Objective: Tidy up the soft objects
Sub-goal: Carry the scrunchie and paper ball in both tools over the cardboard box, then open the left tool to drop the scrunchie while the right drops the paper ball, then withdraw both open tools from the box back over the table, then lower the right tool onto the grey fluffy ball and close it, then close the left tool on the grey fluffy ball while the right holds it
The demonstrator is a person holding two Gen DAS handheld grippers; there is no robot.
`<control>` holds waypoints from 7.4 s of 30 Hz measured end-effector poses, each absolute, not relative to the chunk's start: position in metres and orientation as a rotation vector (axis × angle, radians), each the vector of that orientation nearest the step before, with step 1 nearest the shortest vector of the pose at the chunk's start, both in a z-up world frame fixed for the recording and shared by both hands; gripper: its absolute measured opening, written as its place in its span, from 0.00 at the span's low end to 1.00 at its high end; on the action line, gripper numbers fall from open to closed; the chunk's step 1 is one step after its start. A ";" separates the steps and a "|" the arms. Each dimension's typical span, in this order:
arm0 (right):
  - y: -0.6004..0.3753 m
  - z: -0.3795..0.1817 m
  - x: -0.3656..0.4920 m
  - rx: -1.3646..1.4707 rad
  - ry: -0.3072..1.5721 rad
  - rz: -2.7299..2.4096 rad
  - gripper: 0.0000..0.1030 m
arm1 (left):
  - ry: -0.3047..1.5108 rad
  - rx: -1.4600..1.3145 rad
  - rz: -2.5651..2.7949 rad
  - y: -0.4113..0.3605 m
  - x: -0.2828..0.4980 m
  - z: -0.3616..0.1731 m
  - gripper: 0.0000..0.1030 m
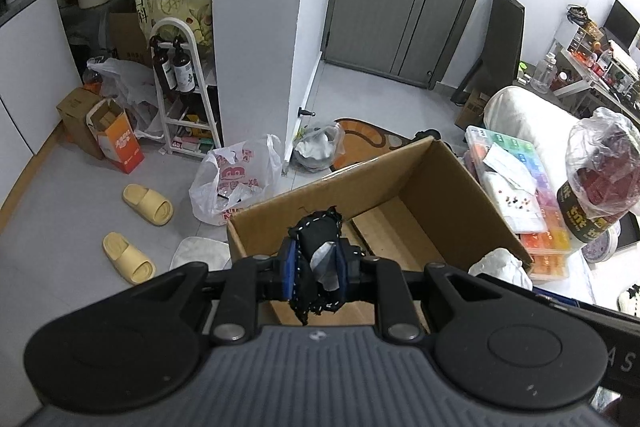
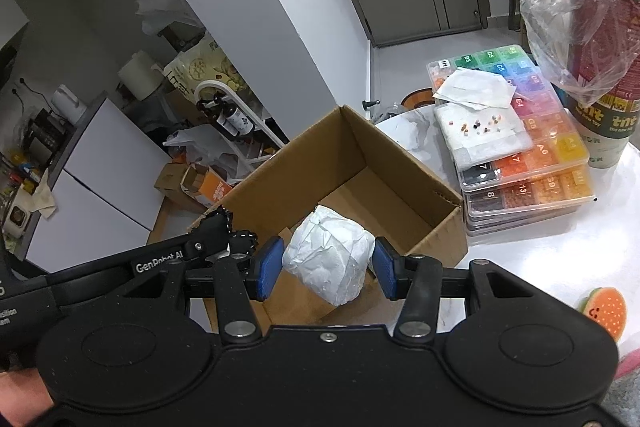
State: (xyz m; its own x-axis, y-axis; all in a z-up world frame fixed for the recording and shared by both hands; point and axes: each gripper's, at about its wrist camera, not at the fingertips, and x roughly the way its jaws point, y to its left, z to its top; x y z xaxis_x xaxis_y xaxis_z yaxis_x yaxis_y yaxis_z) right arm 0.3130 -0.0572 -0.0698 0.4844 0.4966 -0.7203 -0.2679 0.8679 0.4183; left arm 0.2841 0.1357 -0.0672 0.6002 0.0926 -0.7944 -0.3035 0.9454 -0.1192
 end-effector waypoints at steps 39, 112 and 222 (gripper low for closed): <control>-0.040 -0.066 0.306 0.356 0.991 0.528 0.69 | 0.828 -0.333 0.355 0.163 0.214 -0.034 0.69; -0.253 -0.044 0.166 0.250 0.954 0.360 1.00 | 0.844 -0.184 0.092 0.013 0.111 -0.011 0.99; -0.296 -0.155 0.241 0.552 1.308 0.346 0.35 | 1.092 -0.374 -0.043 -0.074 0.195 -0.122 0.48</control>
State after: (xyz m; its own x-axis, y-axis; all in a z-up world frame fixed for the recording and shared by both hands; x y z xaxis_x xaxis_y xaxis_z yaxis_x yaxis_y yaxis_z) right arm 0.2413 -0.2964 -0.1548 0.2365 0.5366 -0.8100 0.0654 0.8230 0.5643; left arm 0.1949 -0.0742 -0.1216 0.4665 -0.2168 -0.8575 -0.1484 0.9366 -0.3175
